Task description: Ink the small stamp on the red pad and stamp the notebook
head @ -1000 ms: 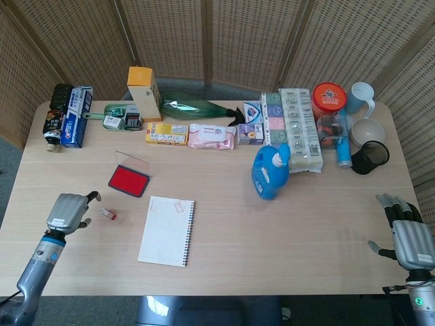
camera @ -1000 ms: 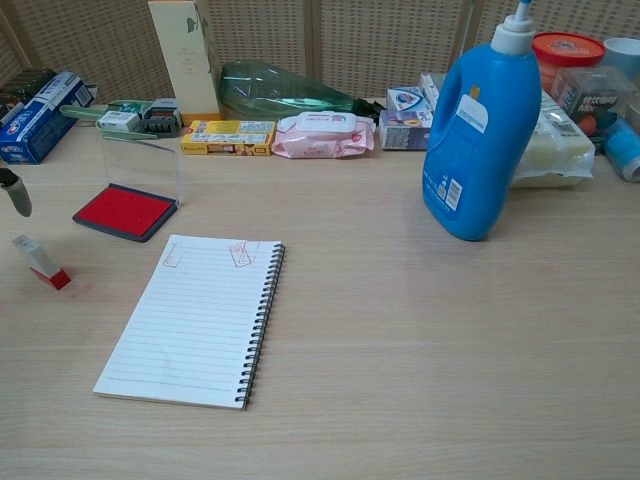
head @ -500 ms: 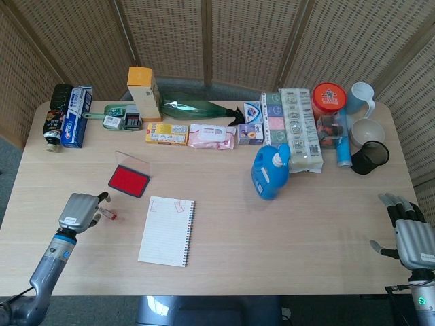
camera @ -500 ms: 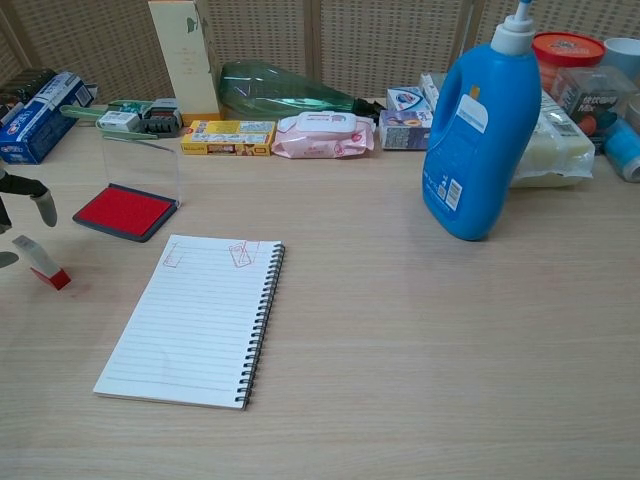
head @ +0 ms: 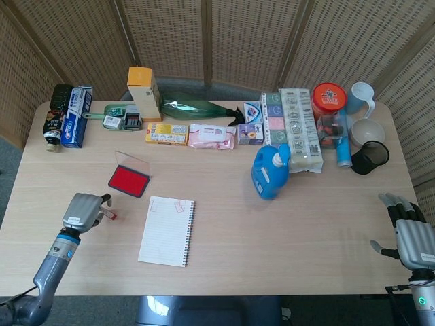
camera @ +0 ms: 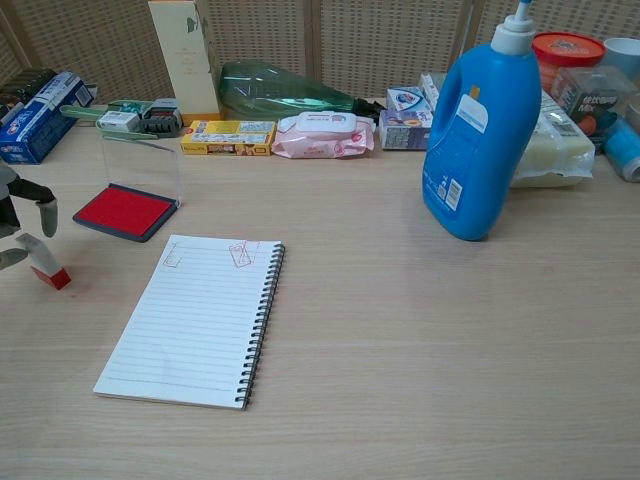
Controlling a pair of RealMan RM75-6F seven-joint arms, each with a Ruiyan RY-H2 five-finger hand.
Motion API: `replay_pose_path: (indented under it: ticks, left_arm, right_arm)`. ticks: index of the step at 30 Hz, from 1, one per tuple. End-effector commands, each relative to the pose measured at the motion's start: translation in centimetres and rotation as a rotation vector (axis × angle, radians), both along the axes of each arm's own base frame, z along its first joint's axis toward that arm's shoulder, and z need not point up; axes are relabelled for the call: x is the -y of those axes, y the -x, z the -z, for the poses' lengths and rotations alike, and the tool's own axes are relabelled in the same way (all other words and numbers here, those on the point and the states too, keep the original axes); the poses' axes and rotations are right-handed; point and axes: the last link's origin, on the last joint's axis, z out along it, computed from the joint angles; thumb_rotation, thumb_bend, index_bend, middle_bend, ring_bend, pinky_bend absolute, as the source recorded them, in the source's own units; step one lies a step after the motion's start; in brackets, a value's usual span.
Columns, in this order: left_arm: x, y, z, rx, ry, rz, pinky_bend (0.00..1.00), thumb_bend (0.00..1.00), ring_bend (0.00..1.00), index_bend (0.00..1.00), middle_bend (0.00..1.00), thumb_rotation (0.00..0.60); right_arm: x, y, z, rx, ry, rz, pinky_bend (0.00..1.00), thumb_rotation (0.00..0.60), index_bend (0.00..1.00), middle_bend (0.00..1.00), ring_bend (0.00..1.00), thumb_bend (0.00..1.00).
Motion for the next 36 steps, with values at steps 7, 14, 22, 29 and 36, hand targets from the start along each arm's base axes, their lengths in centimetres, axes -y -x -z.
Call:
replay_pose_path:
  ticks: [7,14,22,29,36]
  left_arm:
    - [-0.14,-0.25,0.27,-0.016,0.003,0.005,1.0,0.34,1.0,0.5,1.0,0.6]
    - [-0.06,-0.03,0.45,-0.035,0.005,0.003,1.0,0.35,1.0,0.54,1.0,0.6]
    - [0.02,0.15,0.59,-0.049,0.006,0.005,1.0,0.37,1.0,0.56,1.0,0.6]
    - [0.01,0.11,0.58,-0.051,0.006,0.01,1.0,0.38,1.0,0.59,1.0,0.6]
    - [-0.08,-0.15,0.27,-0.048,0.0,0.015,1.0,0.38,1.0,0.63,1.0,0.6]
  right_arm:
    - [0.04,0.08,-0.1,0.001,0.002,0.004,0.1,0.6,0.09,0.1,0.11,0.0]
    - [0.05,0.12,-0.18,0.004,0.002,0.004,0.1,0.6,0.09,0.1,0.11,0.0]
    - [0.04,0.13,-0.2,0.004,0.002,0.005,0.1,0.6,0.09,0.1,0.11,0.0]
    - [0.04,0.12,-0.2,0.003,0.002,0.004,0.1,0.6,0.09,0.1,0.11,0.0]
    - [0.02,0.14,-0.26,0.004,0.003,0.005,0.1,0.6,0.09,0.1,0.11,0.0]
